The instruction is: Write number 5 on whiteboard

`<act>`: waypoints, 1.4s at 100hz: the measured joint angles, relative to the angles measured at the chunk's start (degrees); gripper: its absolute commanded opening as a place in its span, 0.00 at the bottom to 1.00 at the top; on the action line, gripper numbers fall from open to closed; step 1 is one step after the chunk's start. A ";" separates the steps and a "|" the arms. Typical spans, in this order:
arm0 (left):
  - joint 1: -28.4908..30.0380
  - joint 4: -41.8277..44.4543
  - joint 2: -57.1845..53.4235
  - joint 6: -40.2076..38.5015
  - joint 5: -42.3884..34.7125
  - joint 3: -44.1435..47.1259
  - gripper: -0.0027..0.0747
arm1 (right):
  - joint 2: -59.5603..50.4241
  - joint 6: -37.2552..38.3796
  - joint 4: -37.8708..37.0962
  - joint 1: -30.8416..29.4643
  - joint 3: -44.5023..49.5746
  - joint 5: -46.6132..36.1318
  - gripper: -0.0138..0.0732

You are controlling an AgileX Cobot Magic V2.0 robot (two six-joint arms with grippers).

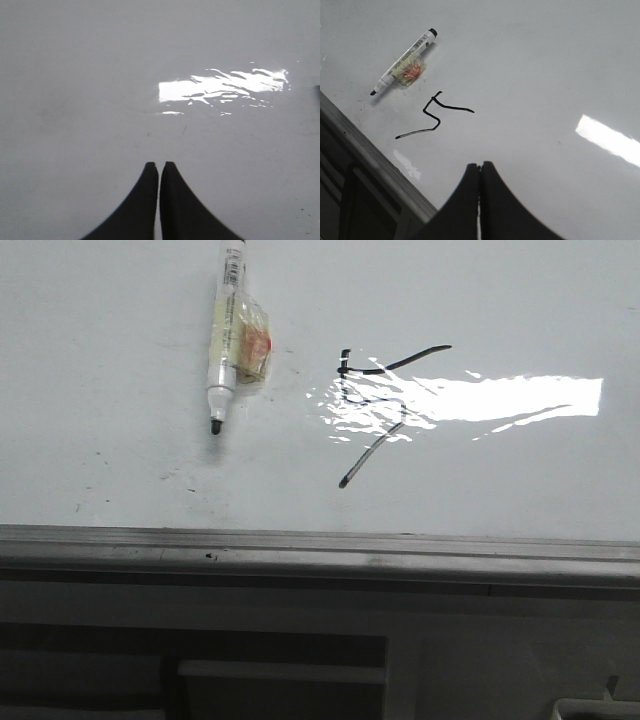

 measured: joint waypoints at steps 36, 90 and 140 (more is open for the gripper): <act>2.22 14.28 -8.83 -17.68 5.08 8.95 0.01 | 0.00 0.00 0.00 0.00 0.00 0.00 0.09; 8.45 13.88 -13.67 -18.48 17.77 8.95 0.01 | 0.00 0.00 0.00 0.00 0.00 0.00 0.09; 8.45 13.88 -13.67 -18.48 17.77 8.95 0.01 | 0.00 0.09 -0.61 0.00 0.78 -0.12 0.09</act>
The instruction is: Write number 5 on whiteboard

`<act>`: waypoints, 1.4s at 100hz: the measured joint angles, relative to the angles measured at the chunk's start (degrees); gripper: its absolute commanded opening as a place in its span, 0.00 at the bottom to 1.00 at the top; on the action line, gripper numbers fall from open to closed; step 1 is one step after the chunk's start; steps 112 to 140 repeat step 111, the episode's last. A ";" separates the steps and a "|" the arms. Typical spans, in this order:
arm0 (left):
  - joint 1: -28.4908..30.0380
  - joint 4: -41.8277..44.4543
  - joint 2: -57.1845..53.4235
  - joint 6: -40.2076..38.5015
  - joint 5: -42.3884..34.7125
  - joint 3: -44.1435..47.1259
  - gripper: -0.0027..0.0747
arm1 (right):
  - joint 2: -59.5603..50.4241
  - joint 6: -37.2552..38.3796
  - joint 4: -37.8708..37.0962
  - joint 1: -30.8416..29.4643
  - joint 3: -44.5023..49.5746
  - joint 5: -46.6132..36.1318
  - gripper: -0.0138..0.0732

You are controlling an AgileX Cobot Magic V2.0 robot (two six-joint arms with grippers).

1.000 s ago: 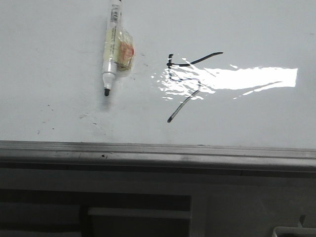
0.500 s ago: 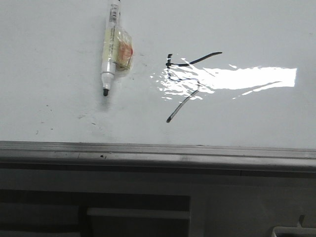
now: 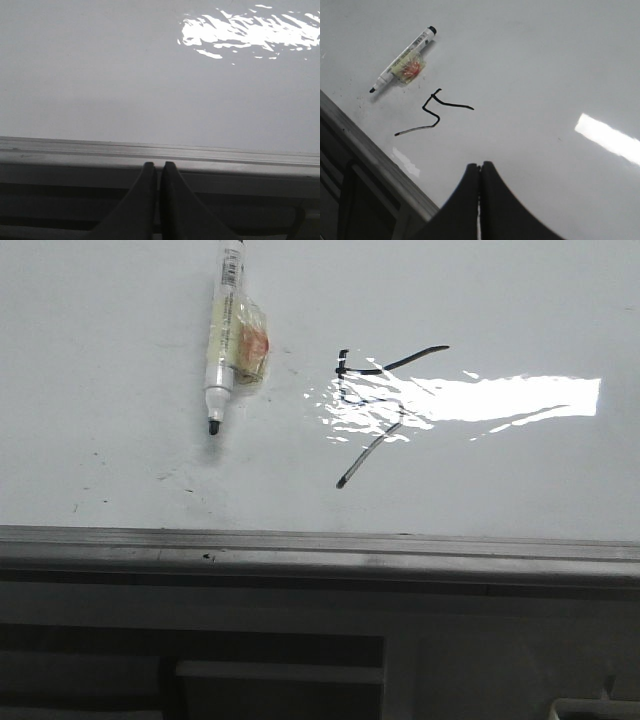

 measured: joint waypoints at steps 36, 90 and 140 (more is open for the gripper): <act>0.00 0.00 0.00 0.00 0.10 0.00 0.01 | -0.04 46.27 -32.25 -7.65 11.79 -5.27 0.09; 0.00 -0.10 0.00 0.00 0.10 0.00 0.01 | -2.77 54.79 -36.20 -14.84 15.80 -3.26 0.09; 0.00 -0.10 0.00 0.00 0.10 0.00 0.01 | -2.77 54.84 -36.20 -14.84 15.80 -3.26 0.09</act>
